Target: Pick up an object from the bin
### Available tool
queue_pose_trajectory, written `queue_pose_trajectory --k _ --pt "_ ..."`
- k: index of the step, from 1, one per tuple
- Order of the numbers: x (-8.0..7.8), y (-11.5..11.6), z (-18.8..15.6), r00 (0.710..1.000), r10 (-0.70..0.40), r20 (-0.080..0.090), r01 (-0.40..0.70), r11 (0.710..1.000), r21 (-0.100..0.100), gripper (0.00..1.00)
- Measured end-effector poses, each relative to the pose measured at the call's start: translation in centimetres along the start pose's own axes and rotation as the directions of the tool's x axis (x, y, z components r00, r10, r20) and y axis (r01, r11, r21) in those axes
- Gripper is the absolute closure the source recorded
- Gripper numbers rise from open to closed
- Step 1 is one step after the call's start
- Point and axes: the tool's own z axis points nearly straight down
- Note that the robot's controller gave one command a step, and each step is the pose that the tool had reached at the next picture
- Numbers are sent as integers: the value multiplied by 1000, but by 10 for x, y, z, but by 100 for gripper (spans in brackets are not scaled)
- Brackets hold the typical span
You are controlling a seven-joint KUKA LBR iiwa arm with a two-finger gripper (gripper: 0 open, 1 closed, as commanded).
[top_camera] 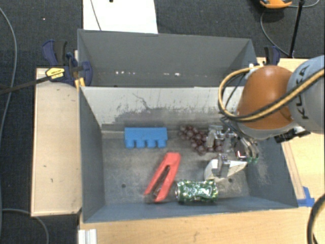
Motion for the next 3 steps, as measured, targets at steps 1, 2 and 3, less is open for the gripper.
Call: queue_pose_trajectory --k 1,2,3 --pt "-2 0 -4 1000 -1 8 1 1000 0 0" --pt "-11 -38 9 998 -70 10 70 998 -1 0" --pt "-27 -70 18 985 -174 11 174 985 3 0"
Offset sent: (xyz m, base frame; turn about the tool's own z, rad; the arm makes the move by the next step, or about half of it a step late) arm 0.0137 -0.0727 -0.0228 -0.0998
